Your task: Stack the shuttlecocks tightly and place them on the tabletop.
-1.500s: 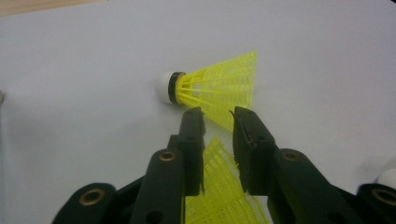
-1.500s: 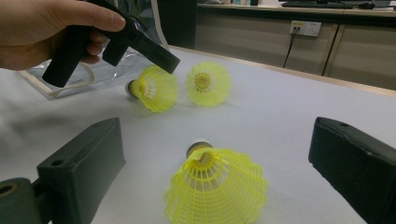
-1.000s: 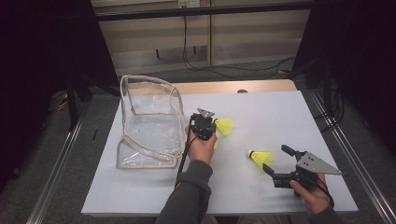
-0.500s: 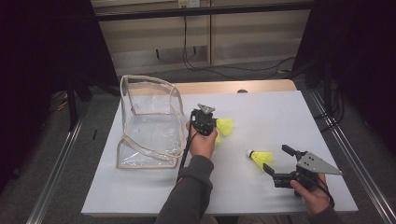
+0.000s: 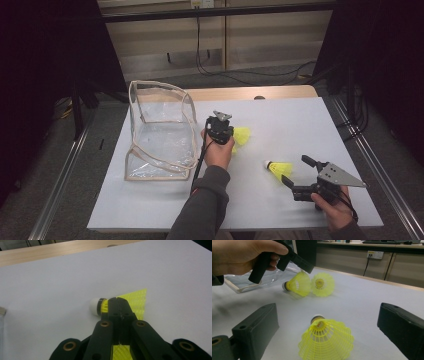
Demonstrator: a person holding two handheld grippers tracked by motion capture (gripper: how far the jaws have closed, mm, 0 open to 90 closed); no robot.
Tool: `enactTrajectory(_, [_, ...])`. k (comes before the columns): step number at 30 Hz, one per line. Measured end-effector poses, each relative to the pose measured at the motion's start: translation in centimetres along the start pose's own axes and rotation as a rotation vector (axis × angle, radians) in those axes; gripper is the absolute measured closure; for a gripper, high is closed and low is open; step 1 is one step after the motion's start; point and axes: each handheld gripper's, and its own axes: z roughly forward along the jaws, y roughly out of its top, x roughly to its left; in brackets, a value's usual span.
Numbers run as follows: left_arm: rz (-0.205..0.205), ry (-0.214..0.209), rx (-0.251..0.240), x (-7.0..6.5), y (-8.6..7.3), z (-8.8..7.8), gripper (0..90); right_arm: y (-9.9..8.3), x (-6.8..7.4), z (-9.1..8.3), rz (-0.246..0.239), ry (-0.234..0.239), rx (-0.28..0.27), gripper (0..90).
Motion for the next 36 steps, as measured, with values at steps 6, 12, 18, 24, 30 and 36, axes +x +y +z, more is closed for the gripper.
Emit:
enactTrajectory(6, [0.022, -0.003, 0.007, -0.5, 0.0, 0.0, 90.0, 0.0, 0.0, 0.0, 0.000, 0.002, -0.001, 2.7])
enactTrajectory(12, [0.005, 0.022, -0.007, 0.1, 0.3, -0.6, 78.0, 0.0, 0.0, 0.0, 0.003, 0.002, -0.001, 2.7])
enactTrajectory(18, [-0.031, 0.016, 0.033, 0.2, -0.1, -0.9, 66.5, 0.0, 0.1, 0.0, -0.001, 0.003, 0.002, 2.7])
enactTrajectory(24, [-0.018, 0.030, 0.081, -0.2, -0.7, -0.9, 61.0, 0.0, 0.1, 0.0, -0.001, 0.004, 0.000, 2.7])
enactTrajectory(30, [-0.004, 0.014, 0.073, -0.4, -0.8, -0.8, 78.9, 0.0, 0.1, 0.0, -0.003, 0.005, -0.003, 2.7])
enactTrajectory(36, [-0.005, 0.003, 0.071, 0.0, -0.8, -0.7, 89.5, 0.0, 0.1, 0.0, -0.002, 0.002, -0.002, 2.7])
